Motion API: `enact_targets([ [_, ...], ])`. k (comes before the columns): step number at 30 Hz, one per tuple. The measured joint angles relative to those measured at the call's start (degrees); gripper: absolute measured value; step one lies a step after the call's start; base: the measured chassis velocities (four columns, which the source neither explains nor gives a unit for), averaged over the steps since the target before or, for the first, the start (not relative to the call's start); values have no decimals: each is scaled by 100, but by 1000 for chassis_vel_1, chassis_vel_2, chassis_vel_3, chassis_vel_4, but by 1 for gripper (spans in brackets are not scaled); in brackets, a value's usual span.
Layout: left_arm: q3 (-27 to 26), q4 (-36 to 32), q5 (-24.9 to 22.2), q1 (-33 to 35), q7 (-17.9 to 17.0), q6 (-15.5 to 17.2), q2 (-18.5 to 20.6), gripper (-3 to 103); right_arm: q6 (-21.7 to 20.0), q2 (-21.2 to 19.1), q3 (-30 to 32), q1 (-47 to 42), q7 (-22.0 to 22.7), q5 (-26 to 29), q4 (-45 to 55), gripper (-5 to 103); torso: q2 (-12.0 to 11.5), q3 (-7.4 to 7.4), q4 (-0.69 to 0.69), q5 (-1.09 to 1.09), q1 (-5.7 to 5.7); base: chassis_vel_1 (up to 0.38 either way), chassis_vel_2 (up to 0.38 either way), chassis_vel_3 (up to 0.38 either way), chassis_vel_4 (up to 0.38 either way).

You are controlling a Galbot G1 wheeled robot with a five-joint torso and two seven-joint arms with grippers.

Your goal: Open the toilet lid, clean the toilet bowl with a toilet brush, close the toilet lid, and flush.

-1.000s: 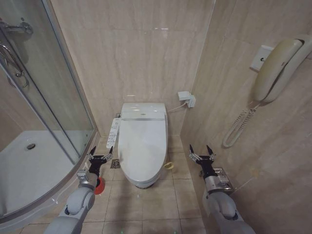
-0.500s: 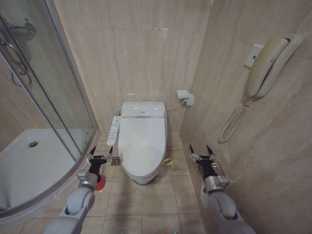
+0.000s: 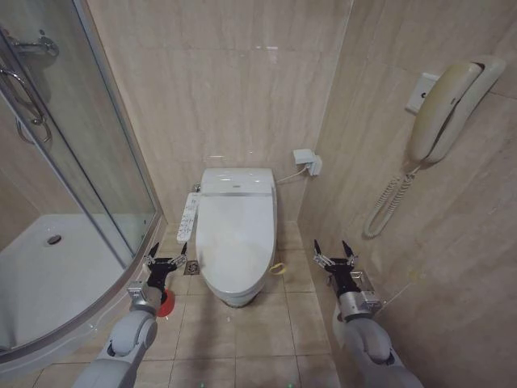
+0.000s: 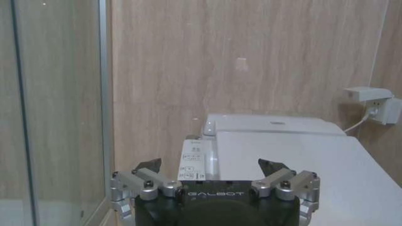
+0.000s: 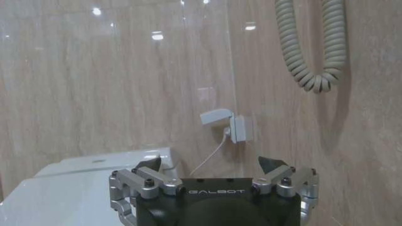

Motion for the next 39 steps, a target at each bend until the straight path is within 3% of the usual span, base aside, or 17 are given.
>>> enact_targets([
  [39,0,0,0,0,0,0,0,100,0,0,0,0,0,0,0,100,0,0,-1,0,0,12,10,-13,-11],
])
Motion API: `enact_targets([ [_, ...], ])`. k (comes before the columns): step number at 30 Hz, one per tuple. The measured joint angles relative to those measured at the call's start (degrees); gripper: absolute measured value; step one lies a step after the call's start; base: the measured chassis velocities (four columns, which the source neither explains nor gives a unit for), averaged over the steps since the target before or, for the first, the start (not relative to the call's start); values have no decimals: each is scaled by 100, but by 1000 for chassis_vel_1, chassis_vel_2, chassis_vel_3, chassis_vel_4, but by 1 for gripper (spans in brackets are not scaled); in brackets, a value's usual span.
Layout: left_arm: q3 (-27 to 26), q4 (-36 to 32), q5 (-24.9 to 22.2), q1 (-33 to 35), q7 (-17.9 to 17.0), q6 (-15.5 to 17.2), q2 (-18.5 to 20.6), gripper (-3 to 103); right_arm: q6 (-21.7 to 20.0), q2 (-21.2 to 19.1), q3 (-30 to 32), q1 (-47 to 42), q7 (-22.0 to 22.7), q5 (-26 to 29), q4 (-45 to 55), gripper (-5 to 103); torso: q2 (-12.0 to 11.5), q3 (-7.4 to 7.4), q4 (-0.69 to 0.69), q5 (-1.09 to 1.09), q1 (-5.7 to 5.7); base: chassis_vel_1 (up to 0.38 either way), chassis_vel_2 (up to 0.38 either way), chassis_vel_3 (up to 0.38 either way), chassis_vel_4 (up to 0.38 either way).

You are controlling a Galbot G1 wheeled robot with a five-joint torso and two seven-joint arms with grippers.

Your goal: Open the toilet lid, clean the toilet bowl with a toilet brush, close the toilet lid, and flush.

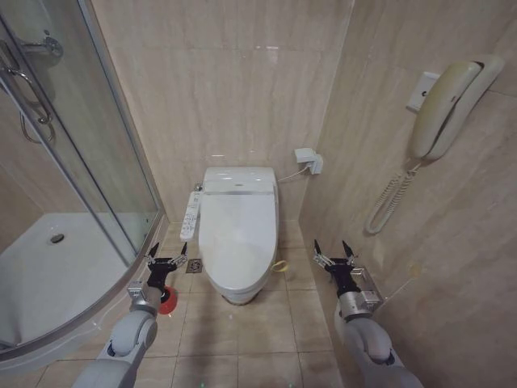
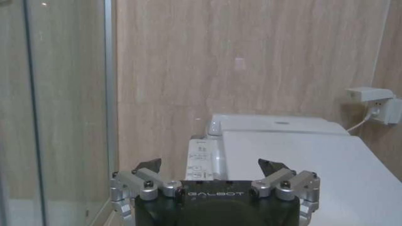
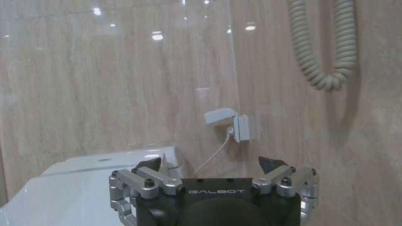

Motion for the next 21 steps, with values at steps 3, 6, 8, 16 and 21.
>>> enact_targets([
  [3,-1,0,0,0,0,0,1,100,0,1,0,0,-1,0,0,100,0,0,2,0,0,70,66,-79,-56],
  [6,-1,0,0,0,0,0,1,100,0,1,0,0,-1,0,0,100,0,0,2,0,0,35,29,-11,-1],
  [8,-1,0,0,0,0,0,1,100,0,1,-1,0,0,0,0,100,0,0,2,1,0,0,0,0,0],
  [16,0,0,0,0,0,0,0,100,0,0,0,0,0,0,0,100,0,0,0,0,0,0,6,-1,-1],
  [21,0,0,0,0,0,0,0,100,0,0,0,0,0,0,0,100,0,0,1,0,0,88,81,-74,-69],
])
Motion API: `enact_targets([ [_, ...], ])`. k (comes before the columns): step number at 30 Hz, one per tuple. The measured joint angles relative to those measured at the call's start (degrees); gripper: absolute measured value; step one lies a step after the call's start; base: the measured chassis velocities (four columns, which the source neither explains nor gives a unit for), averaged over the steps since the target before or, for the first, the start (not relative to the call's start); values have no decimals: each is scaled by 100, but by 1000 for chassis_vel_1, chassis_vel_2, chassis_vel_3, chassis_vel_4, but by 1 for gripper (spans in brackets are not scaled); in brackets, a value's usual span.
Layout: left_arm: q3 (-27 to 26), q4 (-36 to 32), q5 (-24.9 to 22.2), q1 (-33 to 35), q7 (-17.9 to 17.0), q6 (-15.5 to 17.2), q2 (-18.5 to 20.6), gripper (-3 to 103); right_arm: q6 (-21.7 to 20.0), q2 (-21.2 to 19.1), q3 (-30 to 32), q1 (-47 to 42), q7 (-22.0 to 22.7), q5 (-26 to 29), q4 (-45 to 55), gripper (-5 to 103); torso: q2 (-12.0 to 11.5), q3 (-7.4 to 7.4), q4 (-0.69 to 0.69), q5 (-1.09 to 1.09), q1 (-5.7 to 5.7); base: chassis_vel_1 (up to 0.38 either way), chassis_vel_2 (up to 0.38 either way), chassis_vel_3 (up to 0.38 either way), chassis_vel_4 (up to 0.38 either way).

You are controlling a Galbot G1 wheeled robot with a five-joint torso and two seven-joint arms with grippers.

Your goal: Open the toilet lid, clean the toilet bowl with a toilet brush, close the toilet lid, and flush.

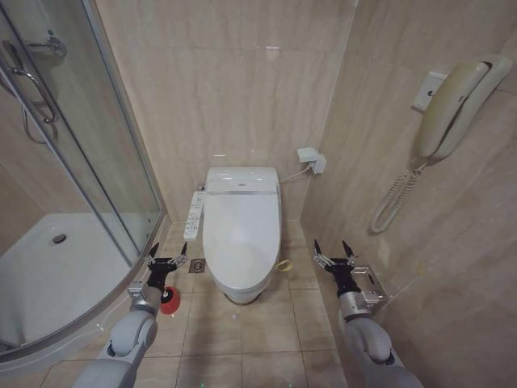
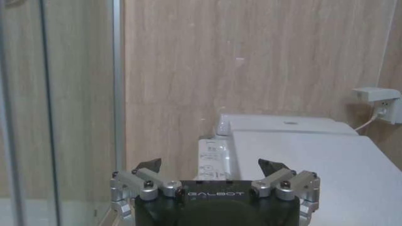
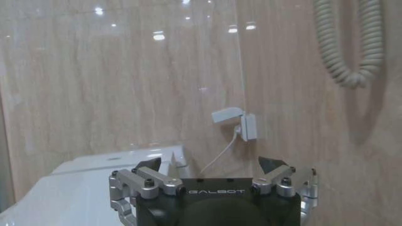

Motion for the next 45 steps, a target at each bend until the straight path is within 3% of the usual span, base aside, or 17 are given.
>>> enact_targets([
  [9,-2,0,0,0,0,0,1,100,0,1,-2,0,-2,0,0,100,0,-1,2,0,-1,117,121,-111,-90],
  [16,0,0,0,0,0,0,-1,100,0,0,0,0,0,0,0,100,0,0,-3,0,0,-16,-16,0,11],
  [45,0,0,0,0,0,0,0,100,0,0,0,0,0,0,0,100,0,0,0,-1,-1,37,-30,-34,34],
])
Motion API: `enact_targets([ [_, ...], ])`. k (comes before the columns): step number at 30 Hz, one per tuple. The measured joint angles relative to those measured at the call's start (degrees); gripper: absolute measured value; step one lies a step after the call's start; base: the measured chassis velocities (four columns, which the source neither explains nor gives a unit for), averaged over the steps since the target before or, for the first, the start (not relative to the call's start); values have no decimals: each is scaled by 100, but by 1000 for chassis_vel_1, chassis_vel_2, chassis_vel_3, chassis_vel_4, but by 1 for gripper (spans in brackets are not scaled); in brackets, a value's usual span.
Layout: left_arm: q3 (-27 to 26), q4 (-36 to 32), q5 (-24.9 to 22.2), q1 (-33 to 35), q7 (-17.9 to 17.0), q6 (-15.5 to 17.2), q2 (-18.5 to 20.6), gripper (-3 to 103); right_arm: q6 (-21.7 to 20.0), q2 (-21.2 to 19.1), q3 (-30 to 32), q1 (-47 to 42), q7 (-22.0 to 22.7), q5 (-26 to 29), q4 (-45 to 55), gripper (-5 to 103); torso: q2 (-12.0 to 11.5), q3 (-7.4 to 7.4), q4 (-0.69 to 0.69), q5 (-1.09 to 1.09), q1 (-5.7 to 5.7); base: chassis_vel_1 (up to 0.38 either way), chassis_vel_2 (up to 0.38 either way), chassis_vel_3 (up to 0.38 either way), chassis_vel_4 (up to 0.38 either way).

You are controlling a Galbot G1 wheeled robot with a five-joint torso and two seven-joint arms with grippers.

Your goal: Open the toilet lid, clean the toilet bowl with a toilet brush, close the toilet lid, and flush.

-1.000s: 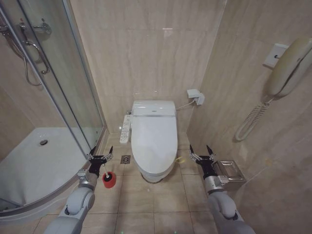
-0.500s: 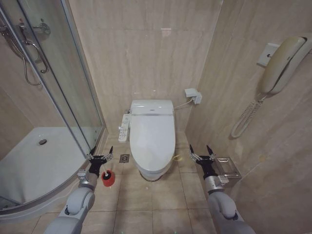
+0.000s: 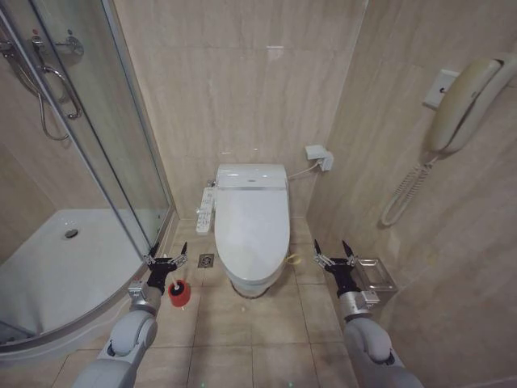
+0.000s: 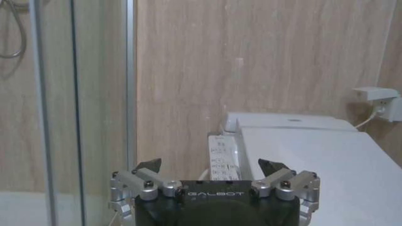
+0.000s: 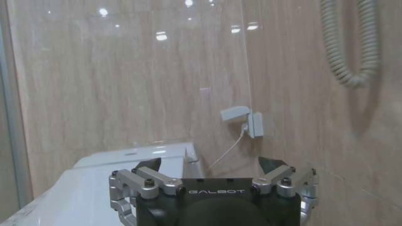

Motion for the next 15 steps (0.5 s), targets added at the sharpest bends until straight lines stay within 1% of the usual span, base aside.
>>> enact_targets([
  [4,0,0,0,1,0,0,0,100,0,0,0,-2,0,0,0,100,2,-2,-2,0,-6,96,-98,-112,86],
  [15,0,0,0,-1,0,0,0,100,0,0,0,0,0,0,0,100,-1,1,0,0,4,5,-11,-2,7],
])
